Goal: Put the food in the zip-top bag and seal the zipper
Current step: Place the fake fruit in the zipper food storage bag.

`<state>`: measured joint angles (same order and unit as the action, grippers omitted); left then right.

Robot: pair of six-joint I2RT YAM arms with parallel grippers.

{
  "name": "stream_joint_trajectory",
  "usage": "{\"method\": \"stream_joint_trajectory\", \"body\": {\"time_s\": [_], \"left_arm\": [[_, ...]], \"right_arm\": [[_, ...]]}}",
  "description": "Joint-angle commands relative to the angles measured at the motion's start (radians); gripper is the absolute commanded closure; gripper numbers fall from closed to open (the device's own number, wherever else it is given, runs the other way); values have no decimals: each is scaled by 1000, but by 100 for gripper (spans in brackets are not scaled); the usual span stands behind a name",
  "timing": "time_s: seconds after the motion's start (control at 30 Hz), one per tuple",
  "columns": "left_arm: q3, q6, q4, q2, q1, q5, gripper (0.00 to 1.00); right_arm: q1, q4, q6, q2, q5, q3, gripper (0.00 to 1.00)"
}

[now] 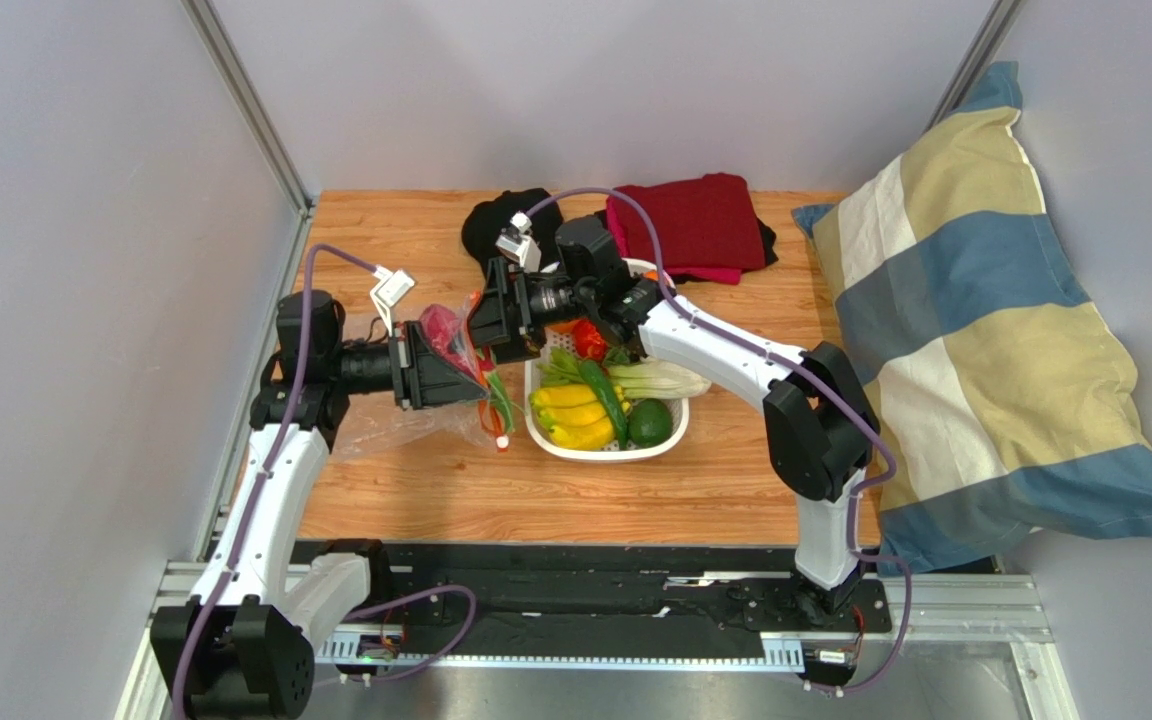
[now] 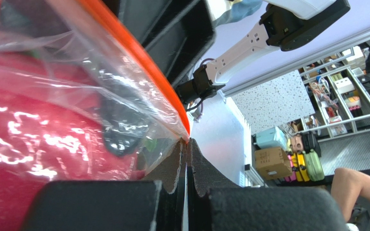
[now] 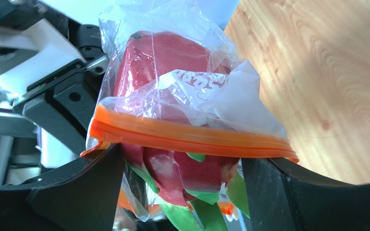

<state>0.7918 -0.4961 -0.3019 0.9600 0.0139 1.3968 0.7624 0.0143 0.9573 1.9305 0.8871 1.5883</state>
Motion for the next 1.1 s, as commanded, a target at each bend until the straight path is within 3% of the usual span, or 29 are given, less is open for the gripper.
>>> {"method": "stream_joint_trajectory", "body": {"time_s": [0.0, 0.1, 0.3, 0.37, 0.4, 0.5, 0.63, 0.83, 0.97, 1.07], "left_arm": [[26, -85, 96, -35, -11, 9, 100], [23, -159, 126, -38, -11, -80, 100], [23, -267, 55, 5, -9, -268, 100], [-49, -370, 151, 13, -11, -234, 100], [-83, -509, 332, 8, -9, -222, 100], [-183, -703, 620, -16, -9, -225, 100], [-183, -714, 673, -9, -6, -220, 100], [-216, -765, 734, 38, 38, -260, 100], [-302, -941, 999, 170, 46, -245, 100], [-293, -889, 951, 187, 47, -256, 100]], "right_arm": [[6, -166, 202, -37, -23, -1, 53], [6, -143, 209, -50, -28, -1, 51], [11, 82, 199, -61, -138, 50, 53], [14, 139, 190, -56, -143, 62, 45], [21, 136, 183, -57, -146, 68, 38], [37, 191, 71, -64, -175, 100, 41], [32, 349, -92, -80, -244, 105, 20], [23, 440, -258, -87, -329, 116, 3], [21, 469, -319, -74, -317, 147, 0], [18, 438, -324, -88, -286, 145, 1]]}}
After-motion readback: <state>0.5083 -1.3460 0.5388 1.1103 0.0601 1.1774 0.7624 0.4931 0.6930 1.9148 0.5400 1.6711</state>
